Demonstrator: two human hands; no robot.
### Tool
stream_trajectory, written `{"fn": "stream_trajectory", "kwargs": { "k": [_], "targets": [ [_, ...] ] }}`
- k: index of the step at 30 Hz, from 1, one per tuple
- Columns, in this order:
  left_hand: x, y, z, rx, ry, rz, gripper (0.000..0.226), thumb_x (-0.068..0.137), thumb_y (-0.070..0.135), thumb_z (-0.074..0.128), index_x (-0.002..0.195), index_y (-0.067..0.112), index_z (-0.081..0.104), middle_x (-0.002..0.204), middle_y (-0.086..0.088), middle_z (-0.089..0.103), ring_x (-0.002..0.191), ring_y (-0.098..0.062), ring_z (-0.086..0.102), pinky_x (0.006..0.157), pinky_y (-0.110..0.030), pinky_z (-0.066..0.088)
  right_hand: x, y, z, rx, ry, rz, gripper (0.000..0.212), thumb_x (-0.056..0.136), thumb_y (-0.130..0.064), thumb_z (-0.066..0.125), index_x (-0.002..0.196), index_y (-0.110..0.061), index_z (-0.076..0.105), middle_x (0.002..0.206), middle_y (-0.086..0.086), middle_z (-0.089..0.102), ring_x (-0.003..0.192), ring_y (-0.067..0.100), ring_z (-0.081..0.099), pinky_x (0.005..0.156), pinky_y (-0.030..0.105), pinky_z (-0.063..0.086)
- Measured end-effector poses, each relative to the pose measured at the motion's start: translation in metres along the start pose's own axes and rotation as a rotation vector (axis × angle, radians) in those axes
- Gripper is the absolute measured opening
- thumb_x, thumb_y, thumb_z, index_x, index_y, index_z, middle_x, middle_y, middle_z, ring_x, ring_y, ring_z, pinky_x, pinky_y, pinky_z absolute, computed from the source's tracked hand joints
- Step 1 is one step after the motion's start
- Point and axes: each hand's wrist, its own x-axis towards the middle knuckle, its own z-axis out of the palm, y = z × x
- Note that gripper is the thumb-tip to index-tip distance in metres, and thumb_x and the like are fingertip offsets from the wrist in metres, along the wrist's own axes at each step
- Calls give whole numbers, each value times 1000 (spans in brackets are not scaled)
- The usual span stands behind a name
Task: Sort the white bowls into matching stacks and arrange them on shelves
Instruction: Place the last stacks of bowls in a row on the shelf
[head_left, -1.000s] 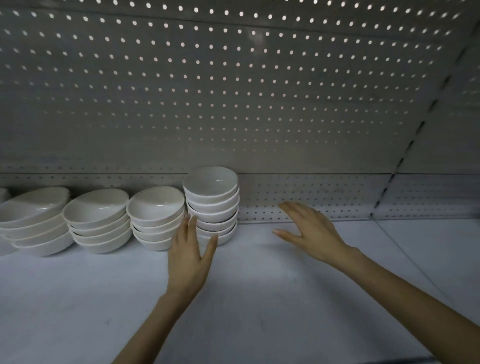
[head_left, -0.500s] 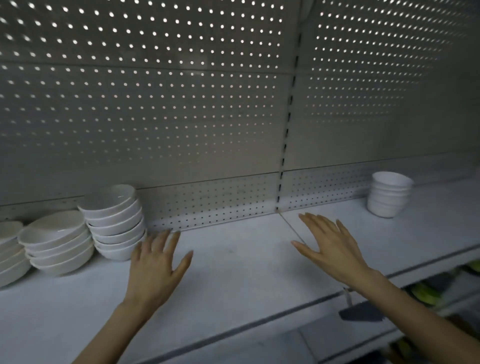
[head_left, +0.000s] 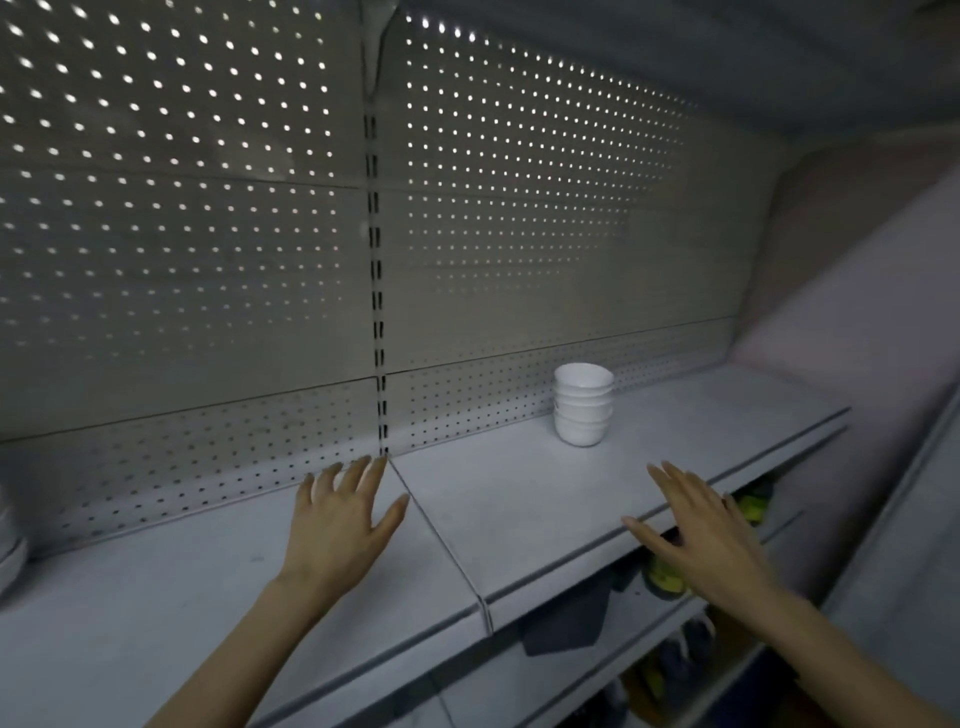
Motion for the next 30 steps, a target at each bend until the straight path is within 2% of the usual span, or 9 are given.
{"fn": "stream_trajectory", "kwargs": {
  "k": [3,6,10,13,16,20,23,27,30],
  "targets": [
    [25,22,9,-23,18,35,95,83,72,-3,134,15,52,133,-8,58,121,-35,54,103,-52,38,15,25,4,44,68,21,88,79,-79,19,147,-23,19,154,-3,24,139,15,24,115,42,20],
    [54,41,26,-55,40,56,103,80,74,-11,136,15,51,133,-7,57,122,-33,53,104,-51,35,35,40,10,35,43,47,86,77,-71,22,148,-24,12,155,-4,16,142,15,17,117,40,15],
    [102,66,52,-100,2,63,100,83,73,-8,130,11,56,125,-9,63,113,-35,59,97,-53,42,78,68,18,58,35,80,91,75,-83,8,148,-29,4,151,-14,3,144,15,9,118,39,9],
    [138,87,69,-121,2,66,108,75,78,-13,138,14,47,136,-6,55,123,-32,52,104,-50,35,116,87,19,65,7,115,87,76,-72,22,148,-27,3,157,-5,4,144,15,8,118,40,8],
    [171,103,85,-113,1,87,121,60,79,-30,146,20,32,147,-1,41,134,-26,39,111,-43,26,152,102,24,95,-2,118,89,75,-72,24,149,-26,4,157,-4,7,144,16,10,118,40,9],
    [195,129,101,-93,-52,99,120,57,81,-27,148,21,25,152,0,34,137,-24,33,113,-40,22,183,121,44,179,-39,111,94,73,-75,26,149,-24,8,157,-2,11,143,17,15,117,43,14],
    [210,144,111,-67,-98,100,128,50,81,-34,149,22,21,153,1,31,139,-23,30,114,-39,20,205,129,58,233,-75,94,95,72,-74,29,149,-22,8,157,-1,12,143,17,15,117,42,15],
    [228,164,120,-62,-156,70,101,68,75,-11,150,21,16,155,0,27,140,-22,28,115,-38,18,243,141,68,294,-114,60,94,72,-72,31,149,-22,10,157,-1,12,143,16,16,117,41,16],
    [239,183,127,-87,-195,39,75,92,66,17,151,20,13,156,-1,24,141,-22,26,116,-37,16,273,146,75,340,-148,-20,93,73,-69,33,149,-22,9,157,-1,11,143,15,15,118,39,15]
  ]
}}
